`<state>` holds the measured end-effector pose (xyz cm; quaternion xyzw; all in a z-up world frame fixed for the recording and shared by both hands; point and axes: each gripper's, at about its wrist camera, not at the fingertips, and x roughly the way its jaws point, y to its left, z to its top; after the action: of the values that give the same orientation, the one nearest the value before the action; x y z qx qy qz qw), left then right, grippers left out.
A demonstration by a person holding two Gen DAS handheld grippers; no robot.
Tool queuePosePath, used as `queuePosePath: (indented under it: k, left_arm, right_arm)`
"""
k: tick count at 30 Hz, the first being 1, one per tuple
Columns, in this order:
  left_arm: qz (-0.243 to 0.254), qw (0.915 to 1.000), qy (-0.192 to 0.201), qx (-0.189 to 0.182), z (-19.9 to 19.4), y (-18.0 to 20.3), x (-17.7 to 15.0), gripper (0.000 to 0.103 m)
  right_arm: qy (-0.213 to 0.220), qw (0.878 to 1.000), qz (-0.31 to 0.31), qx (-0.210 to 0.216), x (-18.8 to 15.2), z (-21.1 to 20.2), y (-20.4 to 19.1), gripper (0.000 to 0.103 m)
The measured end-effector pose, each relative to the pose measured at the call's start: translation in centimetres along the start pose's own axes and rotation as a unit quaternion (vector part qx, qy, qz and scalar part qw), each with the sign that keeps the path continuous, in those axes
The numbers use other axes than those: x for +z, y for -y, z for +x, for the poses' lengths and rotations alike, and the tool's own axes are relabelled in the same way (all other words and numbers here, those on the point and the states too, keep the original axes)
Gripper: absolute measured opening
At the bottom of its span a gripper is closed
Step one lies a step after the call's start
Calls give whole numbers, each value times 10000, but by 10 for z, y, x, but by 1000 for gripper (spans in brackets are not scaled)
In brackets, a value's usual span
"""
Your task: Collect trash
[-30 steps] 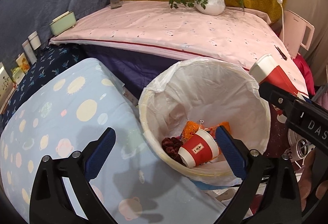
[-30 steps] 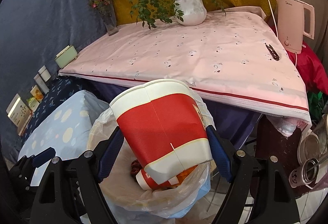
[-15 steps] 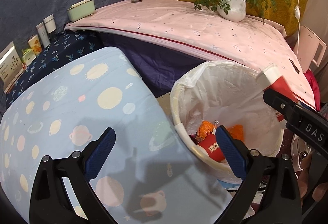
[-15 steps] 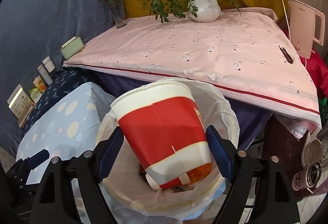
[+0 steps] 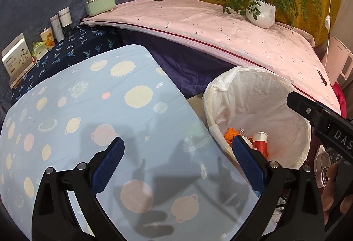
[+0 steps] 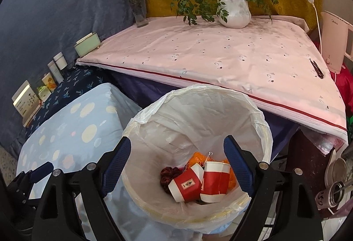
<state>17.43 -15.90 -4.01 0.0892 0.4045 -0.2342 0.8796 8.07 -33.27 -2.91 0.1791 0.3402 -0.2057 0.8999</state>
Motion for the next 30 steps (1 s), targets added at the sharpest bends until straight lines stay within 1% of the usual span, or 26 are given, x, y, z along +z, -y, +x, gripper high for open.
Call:
queuePosePath:
  k: [10,17,23,30]
  left_arm:
    - [-54,10000,25,63,-13,-8,-8,94]
    - [-41,9999,56,94,-24,-8,-13,94]
    - [-54,9999,58,122,-33,-9,-18,94]
    - [-15,9997,80,241,-42,-6,-27,94]
  right_arm:
    - [-63,9999,-142,-47,-11,-11,-8,83]
    - [-63,9997,-240,-54,-18,-26,-7,83]
    - [-32,9993,-326,-173,-20,-41,-3,84]
    - [-91,9982,-492,-315,-30,-53,0,85]
